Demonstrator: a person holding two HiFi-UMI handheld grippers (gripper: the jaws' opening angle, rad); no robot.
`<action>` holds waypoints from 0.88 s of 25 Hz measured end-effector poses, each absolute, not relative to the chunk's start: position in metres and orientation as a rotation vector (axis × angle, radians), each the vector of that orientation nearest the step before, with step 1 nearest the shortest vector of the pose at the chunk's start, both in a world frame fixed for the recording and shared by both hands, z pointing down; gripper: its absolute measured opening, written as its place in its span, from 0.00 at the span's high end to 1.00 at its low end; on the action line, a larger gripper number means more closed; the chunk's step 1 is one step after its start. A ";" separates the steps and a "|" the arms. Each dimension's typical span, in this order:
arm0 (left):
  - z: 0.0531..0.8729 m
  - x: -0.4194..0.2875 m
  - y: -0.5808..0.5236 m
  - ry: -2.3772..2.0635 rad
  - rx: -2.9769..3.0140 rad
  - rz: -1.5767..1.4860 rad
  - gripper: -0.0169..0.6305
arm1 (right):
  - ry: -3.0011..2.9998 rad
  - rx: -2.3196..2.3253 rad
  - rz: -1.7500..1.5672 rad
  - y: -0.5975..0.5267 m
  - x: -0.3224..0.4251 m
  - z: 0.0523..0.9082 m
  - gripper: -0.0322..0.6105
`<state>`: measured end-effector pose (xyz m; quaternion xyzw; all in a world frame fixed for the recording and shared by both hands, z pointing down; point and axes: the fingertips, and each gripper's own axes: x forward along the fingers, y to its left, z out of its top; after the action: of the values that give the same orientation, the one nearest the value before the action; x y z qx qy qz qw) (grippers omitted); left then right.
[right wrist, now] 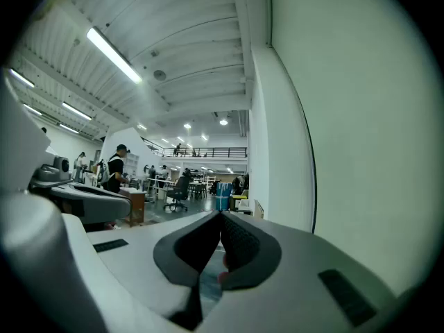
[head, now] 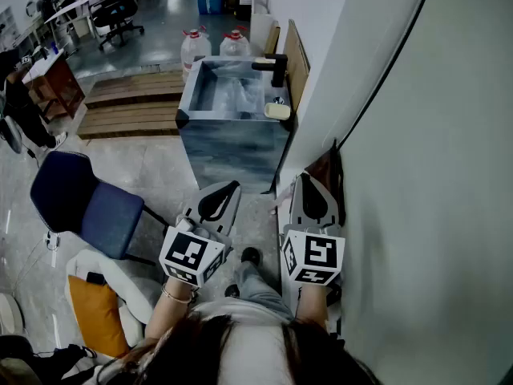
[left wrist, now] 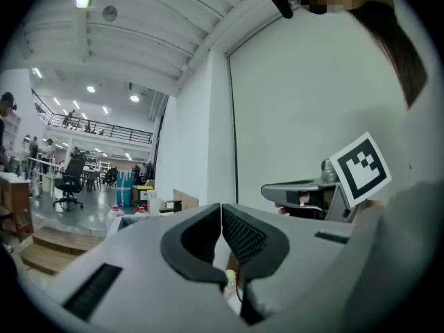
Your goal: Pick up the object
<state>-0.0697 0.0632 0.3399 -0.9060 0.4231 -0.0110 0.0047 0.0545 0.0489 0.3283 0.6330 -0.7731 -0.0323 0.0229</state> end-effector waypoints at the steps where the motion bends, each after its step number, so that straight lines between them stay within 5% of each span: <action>1: 0.341 -0.069 0.058 1.325 -2.838 -0.037 0.96 | -2.393 1.961 -0.104 0.045 0.055 0.330 0.91; 22: 0.344 -0.020 -0.082 1.280 -2.857 -0.071 0.96 | -2.399 1.911 -0.058 -0.090 0.089 0.349 0.91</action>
<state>-0.0197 -0.0818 0.3440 -0.9123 0.4088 -0.0227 0.0052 0.0889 -0.0897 0.3489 0.6225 -0.7815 -0.0189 0.0369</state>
